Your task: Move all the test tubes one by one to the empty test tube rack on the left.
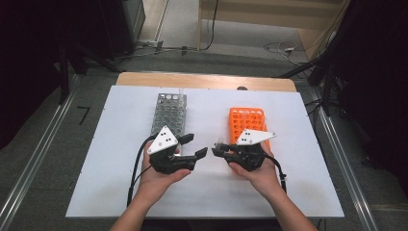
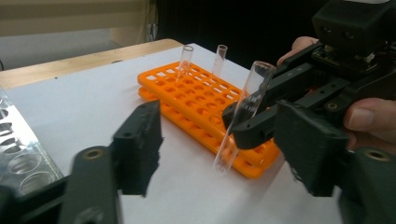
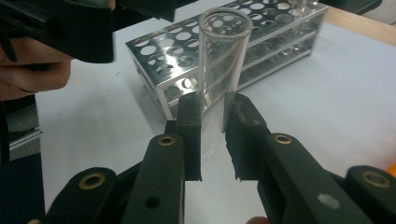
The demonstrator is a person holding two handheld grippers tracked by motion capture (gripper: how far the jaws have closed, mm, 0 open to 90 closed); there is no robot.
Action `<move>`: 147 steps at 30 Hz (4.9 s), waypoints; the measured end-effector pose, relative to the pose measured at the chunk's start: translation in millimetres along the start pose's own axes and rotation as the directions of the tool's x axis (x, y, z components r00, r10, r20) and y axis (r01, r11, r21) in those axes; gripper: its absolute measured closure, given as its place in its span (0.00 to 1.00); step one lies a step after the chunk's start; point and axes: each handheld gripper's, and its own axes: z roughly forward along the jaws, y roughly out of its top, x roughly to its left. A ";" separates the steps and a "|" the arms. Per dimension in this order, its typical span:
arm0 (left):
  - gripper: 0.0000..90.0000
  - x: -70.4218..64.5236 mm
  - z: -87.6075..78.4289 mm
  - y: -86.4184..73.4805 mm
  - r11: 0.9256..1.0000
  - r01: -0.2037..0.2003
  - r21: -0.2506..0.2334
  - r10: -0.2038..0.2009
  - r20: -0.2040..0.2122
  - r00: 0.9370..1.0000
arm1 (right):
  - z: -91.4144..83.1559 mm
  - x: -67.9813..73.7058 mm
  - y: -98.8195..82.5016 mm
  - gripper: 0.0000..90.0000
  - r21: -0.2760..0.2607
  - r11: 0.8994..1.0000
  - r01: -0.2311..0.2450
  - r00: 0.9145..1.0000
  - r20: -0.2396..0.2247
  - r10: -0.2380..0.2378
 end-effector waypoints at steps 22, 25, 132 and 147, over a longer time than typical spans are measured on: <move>0.77 -14.8 10.5 -2.7 0.999 -0.045 0.008 0.044 0.071 0.996 | 14.5 28.0 5.7 0.82 0.031 0.998 0.059 0.996 -0.068 -0.057; 0.80 -14.7 9.9 -3.0 0.999 -0.045 0.008 0.044 0.076 0.996 | 15.4 30.1 5.9 0.82 0.039 0.998 0.059 0.996 -0.071 -0.056; 0.84 148.1 73.8 37.2 0.997 0.073 -0.020 -0.075 -0.400 0.913 | -117.5 -51.6 -105.8 0.00 -0.159 0.977 -0.144 0.975 0.145 0.168; 0.77 149.4 75.0 34.3 0.991 0.120 0.053 -0.092 -0.376 0.922 | -116.0 -51.5 -105.6 0.00 -0.153 0.978 -0.144 0.975 0.148 0.167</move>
